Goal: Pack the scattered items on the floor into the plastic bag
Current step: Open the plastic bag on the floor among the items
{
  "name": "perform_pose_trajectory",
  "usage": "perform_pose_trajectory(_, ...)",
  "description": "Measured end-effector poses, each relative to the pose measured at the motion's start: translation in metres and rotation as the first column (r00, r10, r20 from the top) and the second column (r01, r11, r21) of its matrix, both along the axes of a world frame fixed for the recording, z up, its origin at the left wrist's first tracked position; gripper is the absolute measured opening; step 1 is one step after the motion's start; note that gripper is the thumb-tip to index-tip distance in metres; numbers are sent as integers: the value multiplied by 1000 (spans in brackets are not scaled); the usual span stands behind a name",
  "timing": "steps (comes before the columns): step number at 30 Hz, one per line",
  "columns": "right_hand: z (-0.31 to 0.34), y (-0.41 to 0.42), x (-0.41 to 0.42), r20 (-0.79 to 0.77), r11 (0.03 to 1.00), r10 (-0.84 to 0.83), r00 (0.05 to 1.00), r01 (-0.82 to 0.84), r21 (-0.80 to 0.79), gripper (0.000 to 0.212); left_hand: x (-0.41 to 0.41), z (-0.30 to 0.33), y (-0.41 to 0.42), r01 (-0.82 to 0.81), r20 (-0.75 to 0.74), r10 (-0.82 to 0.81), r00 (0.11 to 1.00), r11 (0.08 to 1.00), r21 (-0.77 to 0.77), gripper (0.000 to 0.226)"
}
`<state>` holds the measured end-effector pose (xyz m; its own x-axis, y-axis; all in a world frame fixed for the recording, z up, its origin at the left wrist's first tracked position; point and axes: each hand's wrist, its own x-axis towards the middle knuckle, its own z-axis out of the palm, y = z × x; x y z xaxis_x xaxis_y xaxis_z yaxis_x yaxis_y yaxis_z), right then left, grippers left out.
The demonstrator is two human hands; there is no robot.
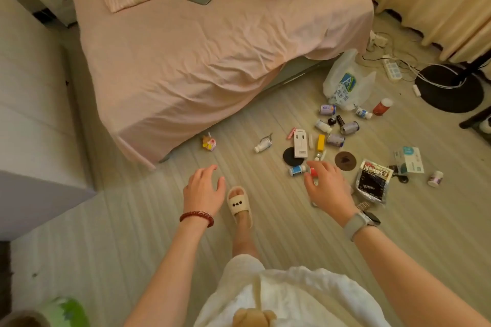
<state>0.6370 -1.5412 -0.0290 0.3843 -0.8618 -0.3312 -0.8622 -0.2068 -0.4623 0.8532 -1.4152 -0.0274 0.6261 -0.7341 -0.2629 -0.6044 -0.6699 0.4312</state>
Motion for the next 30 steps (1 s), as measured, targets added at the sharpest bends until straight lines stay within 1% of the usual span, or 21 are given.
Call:
perform_pose_trajectory(5,-14,-85,79,-51,987,-127,991,131,97,43,90,-19,-113,111,-62,-111,992,994,6,38)
perform_pose_trajectory(9,-11,-149,125,-21,965,-214,977,215,152,43,147,-18,-205,258,-51,-256,965,966,33,38)
perform_pose_trajectory(12,-8,-190,134,10,930,-333,943,327,168,41,166,-20,-275,369,-82,-363,928,928,60,39)
perform_pose_trajectory(16,-16,-239,130,1,869,-461,888,451,202,41,159,-24,-366,510,-110,-504,857,859,39,39)
perform_pose_trajectory(20,-18,-303,120,0,824,-530,848,514,238,43,141,-24,-448,581,-108,-575,811,813,40,40)
perform_pose_trajectory(24,-15,-368,102,26,794,-585,811,566,220,43,120,-19,-530,663,-96,-658,747,748,29,39)
perform_pose_trajectory(27,-9,-408,89,35,750,-647,762,626,215,44,102,-12,-586,709,-108,-705,701,705,4,38)
perform_pose_trajectory(30,-12,-446,74,59,687,-718,693,693,218,43,86,-13,-644,764,-109,-758,642,645,15,38)
